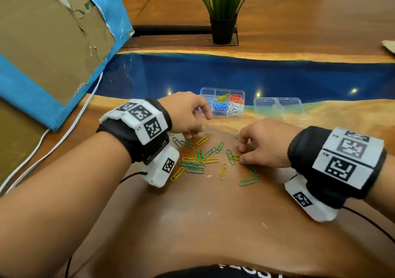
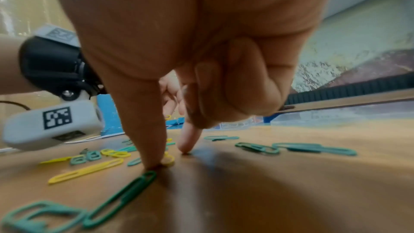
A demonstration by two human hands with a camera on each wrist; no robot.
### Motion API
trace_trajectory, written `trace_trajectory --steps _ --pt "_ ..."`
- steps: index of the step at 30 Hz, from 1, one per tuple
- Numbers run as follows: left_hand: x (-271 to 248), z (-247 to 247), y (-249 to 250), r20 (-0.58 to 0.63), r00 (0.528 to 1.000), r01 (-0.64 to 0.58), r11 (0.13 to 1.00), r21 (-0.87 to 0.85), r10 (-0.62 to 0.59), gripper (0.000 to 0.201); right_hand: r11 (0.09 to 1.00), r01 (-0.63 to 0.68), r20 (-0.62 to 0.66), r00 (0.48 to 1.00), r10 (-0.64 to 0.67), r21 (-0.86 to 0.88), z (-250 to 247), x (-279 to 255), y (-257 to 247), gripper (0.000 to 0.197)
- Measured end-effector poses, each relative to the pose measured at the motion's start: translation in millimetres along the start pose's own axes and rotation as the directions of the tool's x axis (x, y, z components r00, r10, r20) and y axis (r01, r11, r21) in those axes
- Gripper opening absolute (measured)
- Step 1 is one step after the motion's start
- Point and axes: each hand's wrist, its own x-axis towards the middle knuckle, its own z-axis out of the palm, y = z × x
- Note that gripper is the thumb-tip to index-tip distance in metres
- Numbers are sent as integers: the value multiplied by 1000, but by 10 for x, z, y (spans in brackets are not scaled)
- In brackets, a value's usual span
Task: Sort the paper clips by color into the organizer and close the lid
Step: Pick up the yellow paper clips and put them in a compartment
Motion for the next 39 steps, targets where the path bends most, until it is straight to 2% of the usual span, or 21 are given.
trace_trajectory --steps 3,6,10,12,13,14,15,17,18,20,22,25,28,29,30,32,33,34,35,37,39 --pt "24 10 6 63 995 78 995 -69 -74 18 1000 2 -29 1000 -2 11 -5 8 -2 7" --pt "30 6 33 73 990 123 989 -85 -117 23 1000 9 -6 1000 -9 0 8 9 -10 16" --pt "47 45 74 59 988 130 980 149 -140 17 999 17 32 999 -16 -43 9 12 -4 23" --pt "52 89 76 25 993 106 957 271 -117 12 999 10 15 1000 -10 49 -13 21 19 27" --pt "59 115 72 10 995 94 940 329 -103 14 986 -9 33 999 4 164 -30 25 26 28" --pt "66 142 66 -1 996 86 921 379 -93 17 941 -44 86 996 16 335 -47 21 22 28" --pt "76 156 69 -9 996 83 905 416 -87 18 844 -91 160 987 6 529 -61 10 26 26" --pt "84 170 80 -23 997 81 890 449 -79 15 513 -180 257 963 -83 839 -78 2 53 10" --pt "81 171 97 -23 997 79 886 458 -77 13 347 -202 262 956 -134 916 -83 -6 75 6" --pt "79 170 123 -10 997 73 877 475 -77 10 136 -201 228 947 -226 970 -81 -17 99 11" --pt "76 175 137 16 996 72 875 479 -91 11 47 -180 185 939 -291 983 -71 -20 85 15" --pt "75 195 121 52 990 90 882 462 -128 24 11 -149 144 928 -343 989 -45 -30 40 22" --pt "39 198 126 58 994 60 898 437 -95 18 38 -127 132 926 -355 991 -13 -52 -4 22" --pt "16 191 121 63 995 44 912 408 -76 21 86 -113 136 928 -346 990 -10 -60 -19 21" --pt "-7 188 109 79 995 31 936 351 -63 25 185 -68 127 935 -330 980 -8 -64 -37 20" --pt "-63 189 65 133 990 27 996 84 -38 26 550 116 77 946 -316 827 -3 -76 -88 22" --pt "-91 187 38 153 988 49 995 -85 -35 26 722 203 67 943 -327 662 4 -82 -123 23" --pt "-120 184 6 167 985 78 972 -220 -42 29 839 256 74 941 -329 481 19 -78 -157 19" --pt "-155 181 -30 176 983 106 945 -311 -52 30 907 286 90 940 -328 310 32 -74 -191 14" --pt "-250 166 -88 183 981 140 899 -416 -68 17 952 300 127 944 -306 64 52 -59 -256 10" --pt "-348 140 -158 185 979 163 870 -465 -84 8 956 287 127 952 -278 -59 57 -29 -309 8"
